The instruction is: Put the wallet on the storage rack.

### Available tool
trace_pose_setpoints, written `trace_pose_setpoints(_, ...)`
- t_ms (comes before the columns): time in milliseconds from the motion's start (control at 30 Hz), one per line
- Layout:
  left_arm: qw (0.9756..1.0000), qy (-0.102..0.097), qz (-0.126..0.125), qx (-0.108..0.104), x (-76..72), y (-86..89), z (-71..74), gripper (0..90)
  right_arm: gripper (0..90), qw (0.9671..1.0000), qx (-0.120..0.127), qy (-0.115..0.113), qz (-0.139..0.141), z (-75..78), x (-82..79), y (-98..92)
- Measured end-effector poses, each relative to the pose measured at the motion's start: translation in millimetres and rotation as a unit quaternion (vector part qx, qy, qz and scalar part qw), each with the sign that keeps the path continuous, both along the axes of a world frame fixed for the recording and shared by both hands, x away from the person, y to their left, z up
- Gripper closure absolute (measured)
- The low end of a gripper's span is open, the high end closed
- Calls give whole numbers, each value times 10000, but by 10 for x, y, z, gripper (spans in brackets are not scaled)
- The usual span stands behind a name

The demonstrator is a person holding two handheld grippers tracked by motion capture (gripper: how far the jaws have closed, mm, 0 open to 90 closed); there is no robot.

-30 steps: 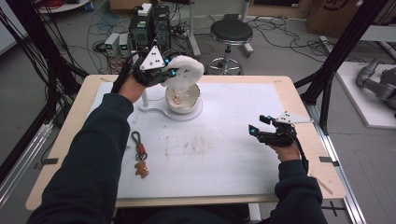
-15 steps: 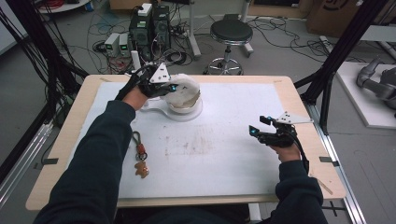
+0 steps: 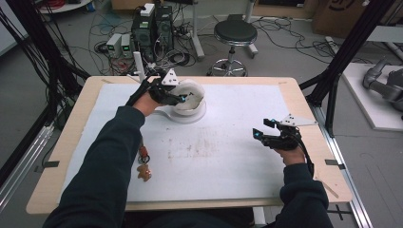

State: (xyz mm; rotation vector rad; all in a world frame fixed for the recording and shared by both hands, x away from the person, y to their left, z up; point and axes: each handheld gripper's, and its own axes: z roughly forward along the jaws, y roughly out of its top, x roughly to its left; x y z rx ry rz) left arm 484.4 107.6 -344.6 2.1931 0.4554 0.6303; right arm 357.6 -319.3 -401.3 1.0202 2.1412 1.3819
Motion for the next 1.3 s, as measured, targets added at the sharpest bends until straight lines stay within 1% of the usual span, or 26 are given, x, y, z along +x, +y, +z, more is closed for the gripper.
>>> trace_pose_setpoints(67, 9994, 210, 129, -248, -30, 83, -56, 397, 314, 10000, 6, 2, -8, -2, -4, -6)
trace_pose_setpoints(133, 9985, 318, 198, -398, -67, 176, -114, 375, 314, 10000, 17, 11, -27, -5, -2, -12)
trace_pose_setpoints(167, 9981, 364, 246, -427, -83, 205, -141, 376, 315, 10000, 16, 15, -27, -6, 0, -10)
trace_pose_setpoints(233, 9980, 463, 267, -334, -102, 272, -199, 384, 314, 10000, -9, 22, -16, -8, 1, 2)
trace_pose_setpoints(267, 9987, 391, 219, -242, -116, 307, -218, 428, 314, 10000, -15, 25, -10, -9, 0, 9)
trace_pose_setpoints(300, 9991, 299, 211, -218, -127, 323, -220, 554, 314, 10000, -35, 21, -6, -10, -1, 15)
trace_pose_setpoints(367, 9993, 128, 208, -278, -134, 342, -191, 662, 314, 10000, -31, 43, 5, -11, 0, 19)
trace_pose_setpoints(400, 9995, -67, 187, -243, -139, 335, -164, 690, 314, 10000, -31, 55, -4, -12, 1, 18)
trace_pose_setpoints(433, 9995, -155, 193, -182, -139, 329, -143, 715, 314, 10000, -29, 43, -12, -15, 6, 15)
trace_pose_setpoints(500, 9989, -435, 144, -29, -127, 318, -90, 730, 314, 10000, -22, 61, -22, -18, 7, 16)
trace_pose_setpoints(600, 9985, -517, 166, 48, -96, 318, -54, 732, 315, 10000, -28, 57, -9, -24, 10, 16)
trace_pose_setpoints(633, 9972, -675, 110, 303, -69, 315, -38, 734, 315, 10000, -43, 82, -3, -28, 8, 21)
trace_pose_setpoints(667, 9972, -675, 110, 303, -69, 315, -38, 734, 315, 10000, -43, 82, -3, -28, 8, 21)
trace_pose_setpoints(700, 9956, -790, 88, 487, -37, 306, -23, 735, 314, 10000, -44, 81, -3, -32, 10, 23)
trace_pose_setpoints(767, 9958, -752, 55, 515, -23, 292, -37, 739, 314, 9999, -50, 102, 0, -37, 12, 19)
trace_pose_setpoints(833, 9952, -681, -49, 695, -15, 247, -100, 742, 315, 9999, -34, 127, -21, -42, 14, 17)
trace_pose_setpoints(867, 9952, -681, -49, 695, -15, 247, -100, 743, 315, 9999, -35, 130, -24, -43, 14, 17)
trace_pose_setpoints(900, 9949, -611, -78, 800, 0, 191, -160, 743, 314, 9999, -32, 147, -18, -44, 14, 17)
trace_pose_setpoints(933, 9949, -611, -78, 800, 0, 191, -160, 743, 314, 9999, -32, 147, -18, -44, 14, 17)
trace_pose_setpoints(1000, 9966, -472, 114, 670, 45, 181, -189, 740, 314, 9999, -39, 140, -15, -47, 12, 18)
trace_pose_setpoints(1067, 9970, -412, 156, 634, 54, 191, -189, 717, 315, 9999, -36, 135, -23, -50, 13, 21)
trace_pose_setpoints(1100, 9981, -216, 378, 429, 71, 217, -205, 652, 314, 9999, -50, 151, -11, -54, 14, 19)
trace_pose_setpoints(1133, 9981, -216, 378, 429, 71, 217, -205, 587, 314, 9999, -50, 151, -11, -54, 14, 19)
trace_pose_setpoints(1167, 9982, 62, 600, 36, 81, 257, -232, 498, 314, 9999, -43, 154, -13, -55, 14, 15)
trace_pose_setpoints(1200, 9973, 180, 682, -217, 70, 292, -258, 476, 314, 9999, -42, 156, -11, -54, 12, 12)
trace_pose_setpoints(1300, 9940, 404, 804, -614, 37, 378, -291, 429, 315, 9999, -20, 159, -35, -51, 5, 3)
